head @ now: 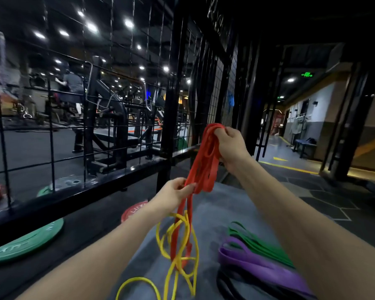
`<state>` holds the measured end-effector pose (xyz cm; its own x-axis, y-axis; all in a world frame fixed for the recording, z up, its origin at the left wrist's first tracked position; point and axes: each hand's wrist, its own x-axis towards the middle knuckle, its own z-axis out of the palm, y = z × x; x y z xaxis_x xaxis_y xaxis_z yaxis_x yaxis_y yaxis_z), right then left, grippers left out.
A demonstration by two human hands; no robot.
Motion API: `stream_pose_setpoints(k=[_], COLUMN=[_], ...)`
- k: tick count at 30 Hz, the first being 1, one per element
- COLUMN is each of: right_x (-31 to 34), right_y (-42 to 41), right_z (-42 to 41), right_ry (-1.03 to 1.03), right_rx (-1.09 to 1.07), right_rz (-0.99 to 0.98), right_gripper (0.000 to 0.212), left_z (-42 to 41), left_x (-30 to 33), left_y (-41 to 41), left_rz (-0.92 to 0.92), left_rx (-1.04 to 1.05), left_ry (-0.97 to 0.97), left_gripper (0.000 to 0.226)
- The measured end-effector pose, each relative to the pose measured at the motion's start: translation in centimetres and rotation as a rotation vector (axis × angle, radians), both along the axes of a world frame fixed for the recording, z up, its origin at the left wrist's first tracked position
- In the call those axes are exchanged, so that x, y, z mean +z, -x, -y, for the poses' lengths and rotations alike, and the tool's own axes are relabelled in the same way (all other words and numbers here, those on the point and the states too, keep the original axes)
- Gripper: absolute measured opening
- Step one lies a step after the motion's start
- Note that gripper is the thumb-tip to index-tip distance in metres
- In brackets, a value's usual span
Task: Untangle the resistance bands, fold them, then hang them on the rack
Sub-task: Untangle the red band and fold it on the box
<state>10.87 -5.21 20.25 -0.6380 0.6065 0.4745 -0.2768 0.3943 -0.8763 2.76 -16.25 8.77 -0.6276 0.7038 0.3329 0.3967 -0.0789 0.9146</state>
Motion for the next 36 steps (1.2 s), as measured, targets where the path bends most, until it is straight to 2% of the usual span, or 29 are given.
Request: stream_pose_setpoints(k=[3, 5, 7, 11, 14, 16, 18, 21, 24, 29, 36], right_x=[0.2, 0.6, 0.8, 0.2, 0.0, -0.1, -0.4, -1.2, -2.8, -7.0, -14.5], right_y=[-0.6, -1.2, -1.8, -2.9, -3.8, -4.6, -5.4, -6.8, -8.1, -10.9, -17.1], right_z=[-0.1, -0.4, -0.7, -1.9, -2.9, -3.4, -3.8, -3.9, -3.5, -2.0, -1.8], right_ry=[0.099, 0.092, 0.08, 0.077, 0.071, 0.095, 0.127, 0.12, 0.105, -0.026, -0.465], right_rx=[-0.037, -0.088, -0.129, -0.195, -0.254, -0.265, -0.231, -0.188, -0.181, -0.175, -0.233], right_rz=[-0.06, -0.092, -0.12, -0.111, -0.105, -0.104, -0.066, 0.032, 0.095, 0.336, 0.788], right_gripper=[0.021, 0.022, 0.027, 0.026, 0.026, 0.027, 0.025, 0.025, 0.026, 0.029, 0.035], left_z=[1.0, 1.7, 2.1, 2.8, 3.2, 3.5, 3.7, 3.4, 2.6, 2.1, 2.6], left_x=[-0.7, -1.7, -2.7, -4.2, -4.9, -4.3, -2.9, 0.1, 2.2, 0.2, -7.3], left_y=[-0.6, -0.4, 0.4, 2.0, 2.5, 3.1, 3.9, 4.4, 3.7, 1.8, -1.4], left_rz=[0.081, -0.008, -0.114, -0.414, -0.529, -0.565, -0.556, -0.48, -0.437, -0.48, -0.571], left_rx=[-0.136, -0.155, -0.085, 0.023, 0.057, 0.185, 0.294, 0.353, 0.39, 0.392, 0.337], left_ry=[0.032, 0.115, 0.219, 0.537, 0.721, 0.697, 0.592, 0.396, 0.292, 0.384, 0.613], left_gripper=[0.012, 0.012, 0.011, 0.018, 0.004, 0.007, 0.015, 0.012, 0.014, 0.016, 0.02])
